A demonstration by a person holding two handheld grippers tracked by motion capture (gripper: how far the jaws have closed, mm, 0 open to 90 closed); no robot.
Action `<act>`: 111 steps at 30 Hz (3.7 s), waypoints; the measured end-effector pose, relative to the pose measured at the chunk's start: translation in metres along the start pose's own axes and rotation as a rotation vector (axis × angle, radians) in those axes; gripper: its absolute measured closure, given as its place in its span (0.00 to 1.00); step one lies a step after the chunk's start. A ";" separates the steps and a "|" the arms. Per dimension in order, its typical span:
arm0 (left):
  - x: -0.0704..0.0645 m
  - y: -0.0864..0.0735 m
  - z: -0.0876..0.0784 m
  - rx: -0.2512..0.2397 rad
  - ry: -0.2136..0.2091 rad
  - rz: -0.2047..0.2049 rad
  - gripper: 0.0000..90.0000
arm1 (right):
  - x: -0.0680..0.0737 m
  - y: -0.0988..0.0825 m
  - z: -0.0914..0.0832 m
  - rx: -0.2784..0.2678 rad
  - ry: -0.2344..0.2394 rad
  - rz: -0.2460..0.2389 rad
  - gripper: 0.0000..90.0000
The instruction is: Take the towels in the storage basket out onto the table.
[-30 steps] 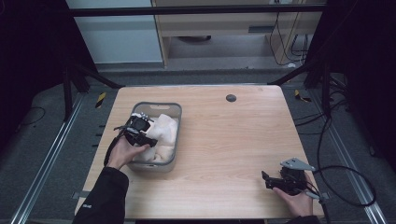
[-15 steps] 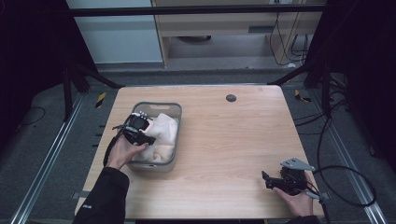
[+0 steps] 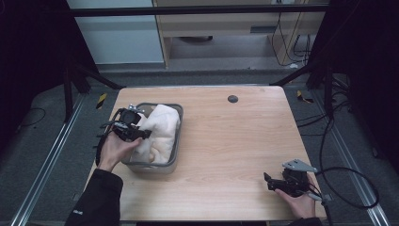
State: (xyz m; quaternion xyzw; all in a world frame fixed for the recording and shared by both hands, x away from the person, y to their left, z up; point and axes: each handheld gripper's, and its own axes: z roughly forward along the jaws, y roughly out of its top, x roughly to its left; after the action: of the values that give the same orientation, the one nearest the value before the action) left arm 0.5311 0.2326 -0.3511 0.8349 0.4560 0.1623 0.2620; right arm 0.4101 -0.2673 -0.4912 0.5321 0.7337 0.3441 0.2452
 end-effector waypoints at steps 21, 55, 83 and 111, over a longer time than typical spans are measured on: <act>0.002 0.014 -0.053 -0.129 -0.004 -0.007 0.74 | -0.001 0.000 0.000 -0.001 0.000 -0.004 0.11; -0.049 0.039 -0.109 -0.202 -0.055 0.149 0.74 | -0.001 0.000 -0.001 -0.005 0.003 0.005 0.11; -0.109 0.067 -0.100 -0.194 -0.140 0.265 0.74 | -0.004 0.000 -0.004 -0.018 -0.002 0.008 0.11; -0.164 0.093 -0.066 -0.154 -0.197 0.348 0.74 | -0.005 -0.001 -0.006 -0.024 -0.002 0.016 0.11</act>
State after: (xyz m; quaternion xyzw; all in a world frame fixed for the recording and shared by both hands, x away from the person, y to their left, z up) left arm 0.4736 0.0711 -0.2483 0.8904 0.2636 0.1569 0.3363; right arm 0.4069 -0.2737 -0.4885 0.5352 0.7250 0.3544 0.2497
